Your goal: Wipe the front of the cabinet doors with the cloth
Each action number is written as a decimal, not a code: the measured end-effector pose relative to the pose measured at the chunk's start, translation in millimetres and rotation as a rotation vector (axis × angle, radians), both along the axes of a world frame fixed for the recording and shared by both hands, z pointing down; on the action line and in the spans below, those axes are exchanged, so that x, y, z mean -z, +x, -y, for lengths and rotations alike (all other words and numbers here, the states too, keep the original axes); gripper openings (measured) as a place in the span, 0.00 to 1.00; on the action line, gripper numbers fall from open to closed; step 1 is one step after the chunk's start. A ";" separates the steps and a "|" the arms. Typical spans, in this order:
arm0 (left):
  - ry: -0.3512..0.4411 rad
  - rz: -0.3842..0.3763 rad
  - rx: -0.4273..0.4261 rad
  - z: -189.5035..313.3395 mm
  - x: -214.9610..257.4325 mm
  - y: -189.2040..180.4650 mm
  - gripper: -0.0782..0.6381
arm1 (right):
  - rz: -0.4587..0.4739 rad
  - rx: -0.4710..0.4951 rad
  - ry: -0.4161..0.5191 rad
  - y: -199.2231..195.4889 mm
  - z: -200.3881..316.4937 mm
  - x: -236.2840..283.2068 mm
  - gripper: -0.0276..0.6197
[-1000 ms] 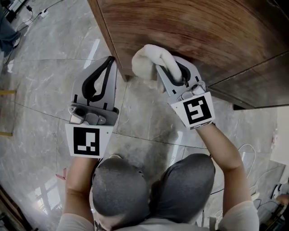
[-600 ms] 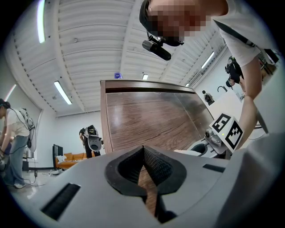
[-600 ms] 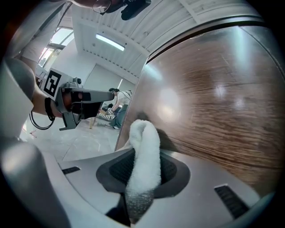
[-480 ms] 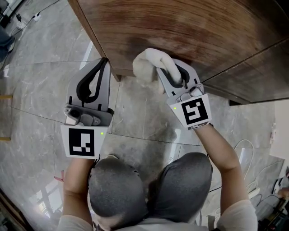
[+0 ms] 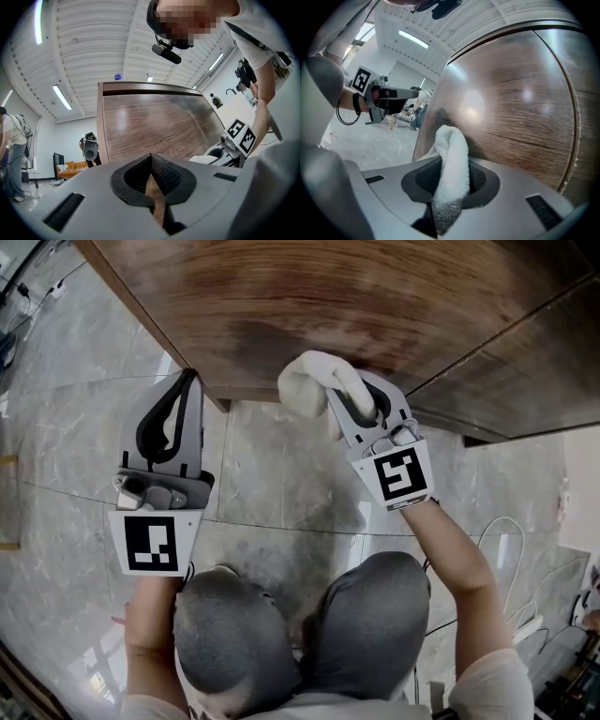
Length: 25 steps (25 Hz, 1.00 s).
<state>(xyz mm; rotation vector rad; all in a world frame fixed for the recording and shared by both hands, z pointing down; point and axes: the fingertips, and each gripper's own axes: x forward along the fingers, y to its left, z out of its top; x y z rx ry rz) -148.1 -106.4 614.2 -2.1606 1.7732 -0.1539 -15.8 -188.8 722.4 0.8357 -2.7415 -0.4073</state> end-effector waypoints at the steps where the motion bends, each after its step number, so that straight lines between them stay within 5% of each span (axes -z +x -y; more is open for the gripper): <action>1: -0.001 0.002 -0.001 1.0 -0.4 1.9 0.13 | -0.004 -0.006 -0.001 5.9 1.0 -1.1 0.21; 25: -0.027 0.005 -0.079 28.9 -16.0 46.6 0.13 | -0.018 -0.204 -0.050 130.7 24.9 -8.6 0.21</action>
